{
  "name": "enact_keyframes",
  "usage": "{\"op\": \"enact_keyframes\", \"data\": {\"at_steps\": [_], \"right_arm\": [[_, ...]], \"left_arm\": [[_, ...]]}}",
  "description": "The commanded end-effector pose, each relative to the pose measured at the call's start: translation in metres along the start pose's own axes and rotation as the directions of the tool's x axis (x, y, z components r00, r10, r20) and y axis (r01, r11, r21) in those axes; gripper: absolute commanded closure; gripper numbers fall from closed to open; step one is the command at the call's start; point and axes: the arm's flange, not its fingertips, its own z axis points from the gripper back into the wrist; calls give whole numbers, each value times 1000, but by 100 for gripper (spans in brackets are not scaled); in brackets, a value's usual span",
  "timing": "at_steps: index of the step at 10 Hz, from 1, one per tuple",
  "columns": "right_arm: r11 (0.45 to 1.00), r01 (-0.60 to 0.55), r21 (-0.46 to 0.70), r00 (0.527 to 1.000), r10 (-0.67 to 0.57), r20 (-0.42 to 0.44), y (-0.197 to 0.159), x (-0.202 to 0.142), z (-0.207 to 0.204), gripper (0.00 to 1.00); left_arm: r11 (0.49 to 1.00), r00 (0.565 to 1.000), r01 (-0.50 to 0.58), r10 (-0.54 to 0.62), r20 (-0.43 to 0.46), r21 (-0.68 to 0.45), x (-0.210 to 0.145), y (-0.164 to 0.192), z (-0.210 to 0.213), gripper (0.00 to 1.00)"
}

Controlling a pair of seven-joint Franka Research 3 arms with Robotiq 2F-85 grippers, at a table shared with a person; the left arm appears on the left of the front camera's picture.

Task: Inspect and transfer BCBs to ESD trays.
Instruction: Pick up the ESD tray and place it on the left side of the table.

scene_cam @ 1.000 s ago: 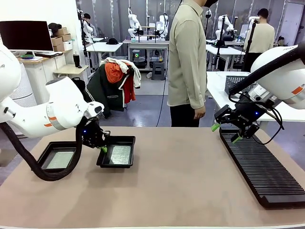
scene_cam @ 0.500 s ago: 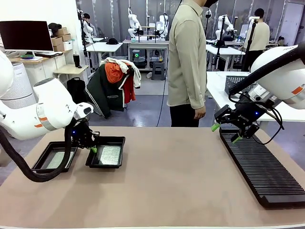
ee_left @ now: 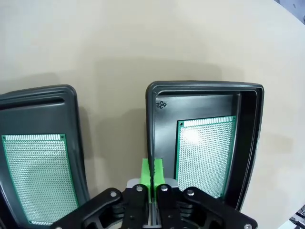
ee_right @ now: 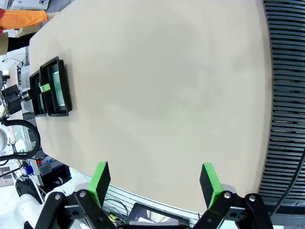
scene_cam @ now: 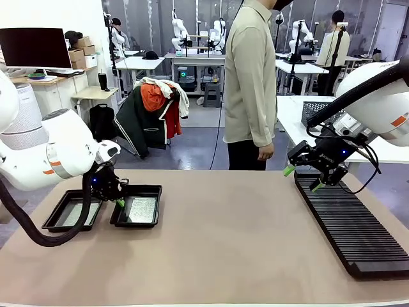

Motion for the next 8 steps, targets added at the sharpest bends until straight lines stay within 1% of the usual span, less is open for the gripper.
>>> {"op": "enact_keyframes", "data": {"at_steps": [1,5,6,7,8], "right_arm": [[1000,22,-10,1000,-22,-1,1,-1,1,0],[1000,22,-10,1000,-22,-1,1,-1,1,0],[1000,22,-10,1000,-22,-1,1,-1,1,0],[1000,22,-10,1000,-22,-1,1,-1,1,0],[1000,22,-10,1000,-22,-1,1,-1,1,0]], "left_arm": [[999,1000,17,-18,20,30,2,11,0,100],[998,999,19,-20,28,58,4,16,-3,100],[998,1000,11,-12,16,59,5,14,-3,79],[998,1000,6,-7,12,67,7,13,-3,78],[997,1000,4,-5,7,78,7,10,-2,60]]}}
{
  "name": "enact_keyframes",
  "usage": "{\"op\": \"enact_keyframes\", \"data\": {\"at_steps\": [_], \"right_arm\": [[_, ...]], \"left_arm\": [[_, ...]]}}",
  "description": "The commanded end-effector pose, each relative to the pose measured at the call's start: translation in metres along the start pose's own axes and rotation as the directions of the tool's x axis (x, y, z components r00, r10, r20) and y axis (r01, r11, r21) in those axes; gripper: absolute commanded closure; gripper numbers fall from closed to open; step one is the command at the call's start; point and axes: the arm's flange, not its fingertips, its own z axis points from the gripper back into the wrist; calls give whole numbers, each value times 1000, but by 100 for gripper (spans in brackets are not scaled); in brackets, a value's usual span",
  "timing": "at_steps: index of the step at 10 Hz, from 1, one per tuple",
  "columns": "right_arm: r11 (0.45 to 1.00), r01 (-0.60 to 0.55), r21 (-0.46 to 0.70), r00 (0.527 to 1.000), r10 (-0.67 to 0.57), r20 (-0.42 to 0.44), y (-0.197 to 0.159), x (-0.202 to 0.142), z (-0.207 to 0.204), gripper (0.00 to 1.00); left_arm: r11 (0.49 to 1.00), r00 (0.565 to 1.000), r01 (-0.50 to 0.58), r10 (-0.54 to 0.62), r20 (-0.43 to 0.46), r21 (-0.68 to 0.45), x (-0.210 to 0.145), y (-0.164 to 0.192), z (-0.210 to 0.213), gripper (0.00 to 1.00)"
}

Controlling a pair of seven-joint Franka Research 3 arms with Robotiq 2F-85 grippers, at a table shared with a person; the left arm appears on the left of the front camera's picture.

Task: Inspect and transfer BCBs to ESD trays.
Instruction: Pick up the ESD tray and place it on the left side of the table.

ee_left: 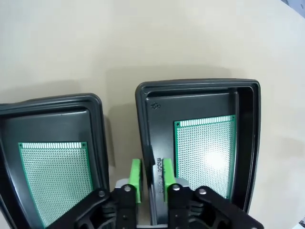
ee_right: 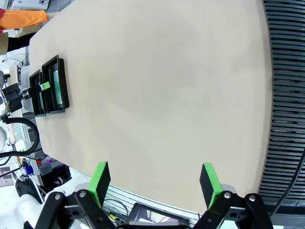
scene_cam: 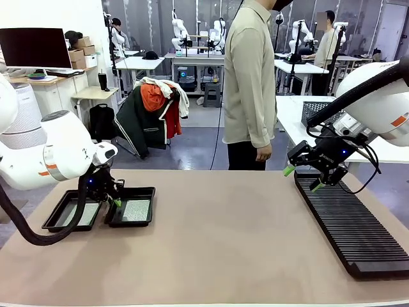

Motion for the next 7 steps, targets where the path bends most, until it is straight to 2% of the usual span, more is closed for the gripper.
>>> {"op": "enact_keyframes", "data": {"at_steps": [1,2,3,4,5,6,7], "right_arm": [[1000,22,-10,1000,-22,-1,1,-1,1,0],[1000,22,-10,1000,-22,-1,1,-1,1,0],[1000,22,-10,1000,-22,-1,1,-1,1,0],[1000,22,-10,1000,-22,-1,1,-1,1,0],[1000,22,-10,1000,-22,-1,1,-1,1,0],[1000,22,-10,1000,-22,-1,1,-1,1,0],[1000,22,-10,1000,-22,-1,1,-1,1,0]], "left_arm": [[999,1000,-15,15,-1,45,3,-6,5,59],[998,1000,-12,12,4,68,1,-11,13,64],[996,1000,-4,3,12,94,-2,-20,25,40],[993,1000,7,-9,18,117,-5,-31,39,45],[990,1000,12,-15,25,143,-8,-42,54,21],[985,999,16,-21,27,174,-11,-51,68,26],[979,999,24,-28,17,203,-15,-59,82,2]]}}
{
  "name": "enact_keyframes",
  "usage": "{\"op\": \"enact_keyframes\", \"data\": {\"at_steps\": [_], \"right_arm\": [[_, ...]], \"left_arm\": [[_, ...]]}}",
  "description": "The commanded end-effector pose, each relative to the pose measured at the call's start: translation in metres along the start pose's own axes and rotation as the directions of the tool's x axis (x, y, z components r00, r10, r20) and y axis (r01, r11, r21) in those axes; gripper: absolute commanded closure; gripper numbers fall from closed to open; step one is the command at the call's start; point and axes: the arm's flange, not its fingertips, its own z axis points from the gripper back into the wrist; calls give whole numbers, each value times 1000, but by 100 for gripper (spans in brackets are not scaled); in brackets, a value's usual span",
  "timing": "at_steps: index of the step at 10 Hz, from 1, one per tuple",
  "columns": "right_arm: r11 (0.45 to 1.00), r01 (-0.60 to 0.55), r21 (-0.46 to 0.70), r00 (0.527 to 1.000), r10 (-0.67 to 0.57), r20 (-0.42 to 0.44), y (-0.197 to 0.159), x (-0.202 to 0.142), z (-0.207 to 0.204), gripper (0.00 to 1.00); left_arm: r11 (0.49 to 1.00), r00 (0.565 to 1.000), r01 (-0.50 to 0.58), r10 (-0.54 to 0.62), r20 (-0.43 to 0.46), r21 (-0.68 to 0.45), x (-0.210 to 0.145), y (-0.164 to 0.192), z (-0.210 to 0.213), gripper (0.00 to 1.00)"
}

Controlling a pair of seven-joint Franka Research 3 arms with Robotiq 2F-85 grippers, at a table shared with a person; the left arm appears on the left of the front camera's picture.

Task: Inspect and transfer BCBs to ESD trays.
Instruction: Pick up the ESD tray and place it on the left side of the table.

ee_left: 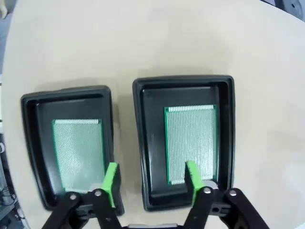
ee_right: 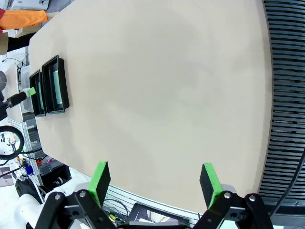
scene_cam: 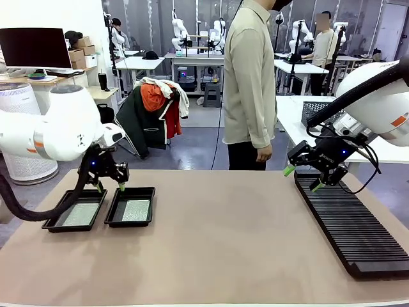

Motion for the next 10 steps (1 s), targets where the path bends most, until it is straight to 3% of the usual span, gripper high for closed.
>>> {"op": "enact_keyframes", "data": {"at_steps": [1,2,7,9,10], "right_arm": [[1000,21,-10,1000,-21,-1,1,-1,1,0],[1000,21,-10,1000,-21,-1,1,-1,1,0],[1000,21,-10,1000,-21,-1,1,-1,1,0],[1000,21,-10,1000,-21,-1,1,-1,1,0],[1000,21,-10,1000,-21,-1,1,-1,1,0]], "left_arm": [[998,1000,-9,11,-21,68,-12,-15,28,7],[996,999,-17,20,-33,93,-15,-17,39,0],[994,992,-31,43,-115,107,-15,-19,74,0],[987,977,-41,71,-200,154,-13,-19,77,0],[994,993,-15,28,-116,111,-18,-16,73,0]]}}
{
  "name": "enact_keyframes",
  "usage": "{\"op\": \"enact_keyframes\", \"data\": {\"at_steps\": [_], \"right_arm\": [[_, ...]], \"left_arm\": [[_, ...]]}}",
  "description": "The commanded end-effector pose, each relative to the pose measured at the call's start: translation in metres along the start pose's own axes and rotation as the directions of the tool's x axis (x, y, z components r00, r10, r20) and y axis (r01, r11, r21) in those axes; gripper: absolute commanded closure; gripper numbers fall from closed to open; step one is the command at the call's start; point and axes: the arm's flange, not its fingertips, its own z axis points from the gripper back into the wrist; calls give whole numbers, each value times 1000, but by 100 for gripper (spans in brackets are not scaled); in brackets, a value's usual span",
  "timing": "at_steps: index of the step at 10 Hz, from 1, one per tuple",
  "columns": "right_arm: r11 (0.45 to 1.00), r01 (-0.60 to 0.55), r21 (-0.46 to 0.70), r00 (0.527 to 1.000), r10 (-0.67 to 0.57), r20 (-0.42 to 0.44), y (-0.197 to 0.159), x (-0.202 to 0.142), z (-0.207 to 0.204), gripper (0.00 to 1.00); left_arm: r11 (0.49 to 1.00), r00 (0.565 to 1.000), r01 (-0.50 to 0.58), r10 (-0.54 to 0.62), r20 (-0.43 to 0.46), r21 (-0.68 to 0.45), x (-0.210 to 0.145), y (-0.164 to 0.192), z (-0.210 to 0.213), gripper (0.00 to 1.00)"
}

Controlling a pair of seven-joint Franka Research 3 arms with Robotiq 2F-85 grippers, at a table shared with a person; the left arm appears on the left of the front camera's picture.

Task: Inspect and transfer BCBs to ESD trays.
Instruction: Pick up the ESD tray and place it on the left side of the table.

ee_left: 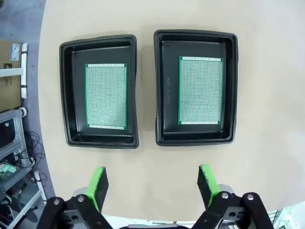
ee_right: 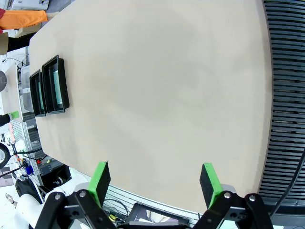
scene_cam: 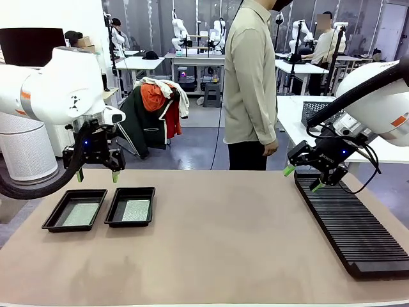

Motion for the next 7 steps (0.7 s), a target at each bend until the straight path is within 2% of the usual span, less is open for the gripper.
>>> {"op": "enact_keyframes", "data": {"at_steps": [1,7], "right_arm": [[1000,21,-10,1000,-21,-1,1,-1,1,0],[1000,21,-10,1000,-21,-1,1,-1,1,0]], "left_arm": [[1000,999,2,-2,40,-13,-1,-1,-2,0],[1000,999,2,-2,40,-13,-1,-1,-2,0]]}}
